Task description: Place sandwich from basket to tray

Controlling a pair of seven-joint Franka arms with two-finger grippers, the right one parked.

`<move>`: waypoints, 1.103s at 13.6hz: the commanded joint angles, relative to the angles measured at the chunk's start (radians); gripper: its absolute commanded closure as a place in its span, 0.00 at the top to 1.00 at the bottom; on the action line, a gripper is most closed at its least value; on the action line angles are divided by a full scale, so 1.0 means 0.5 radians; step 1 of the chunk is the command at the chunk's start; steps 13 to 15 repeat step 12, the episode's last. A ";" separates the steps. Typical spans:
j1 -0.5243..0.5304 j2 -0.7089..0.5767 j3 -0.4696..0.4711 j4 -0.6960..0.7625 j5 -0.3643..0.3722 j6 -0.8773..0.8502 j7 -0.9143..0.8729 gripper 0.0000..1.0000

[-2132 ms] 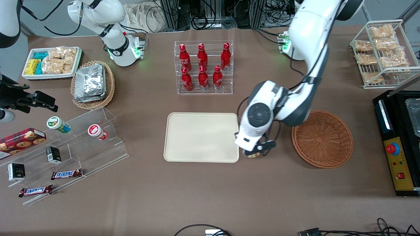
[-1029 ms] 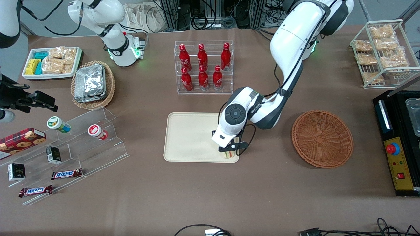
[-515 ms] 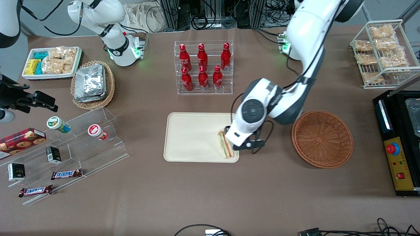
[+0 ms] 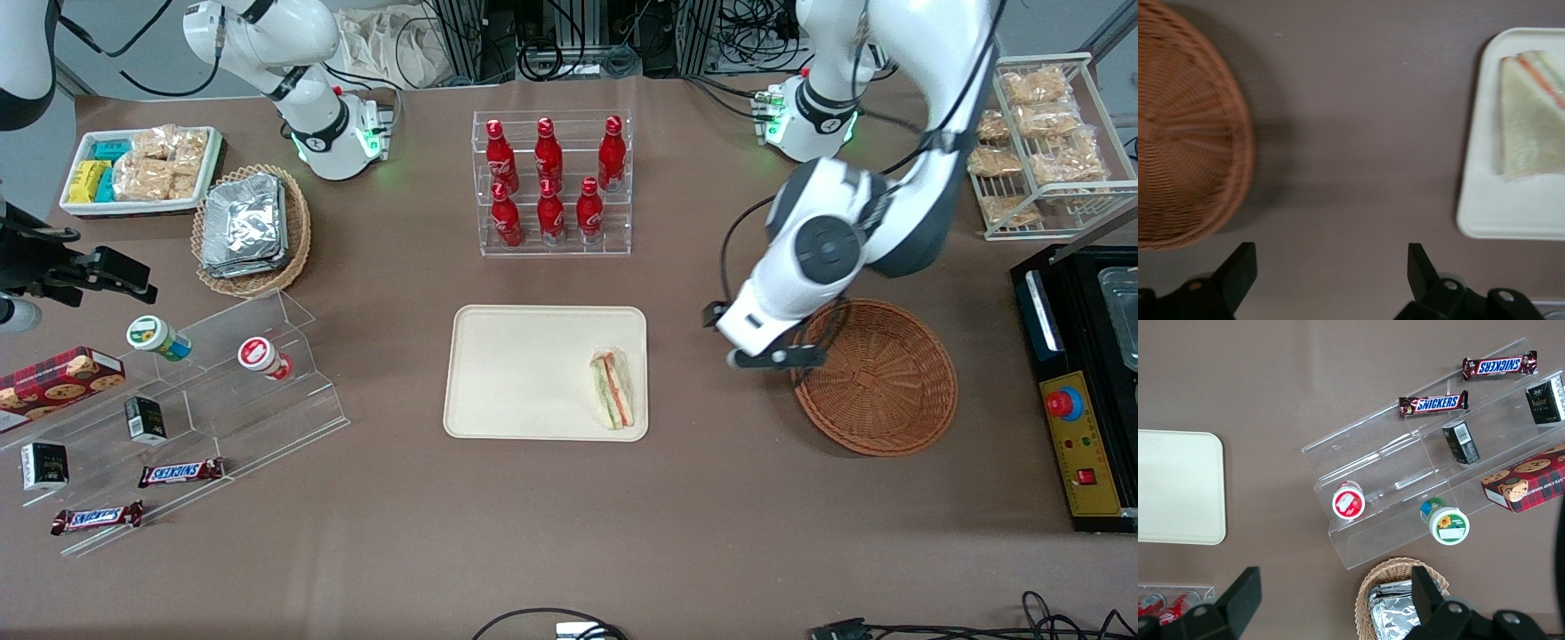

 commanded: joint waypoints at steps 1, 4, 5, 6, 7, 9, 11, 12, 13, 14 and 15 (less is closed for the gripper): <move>0.237 -0.163 -0.011 -0.014 -0.030 -0.198 0.232 1.00; 0.479 -0.123 -0.008 0.214 -0.014 -0.370 0.276 1.00; 0.553 -0.117 -0.005 0.293 -0.005 -0.419 0.364 1.00; 0.614 -0.099 -0.008 0.373 -0.002 -0.490 0.459 1.00; 0.666 -0.077 -0.005 0.447 0.013 -0.551 0.530 1.00; 0.780 -0.065 -0.005 0.530 0.007 -0.647 0.601 1.00; 0.790 -0.077 -0.005 0.561 0.016 -0.659 0.595 1.00; 0.790 -0.068 -0.005 0.610 0.016 -0.690 0.595 1.00; 0.790 -0.068 -0.005 0.610 0.016 -0.690 0.595 1.00; 0.790 -0.068 -0.005 0.610 0.016 -0.690 0.595 1.00; 0.790 -0.068 -0.005 0.610 0.016 -0.690 0.595 1.00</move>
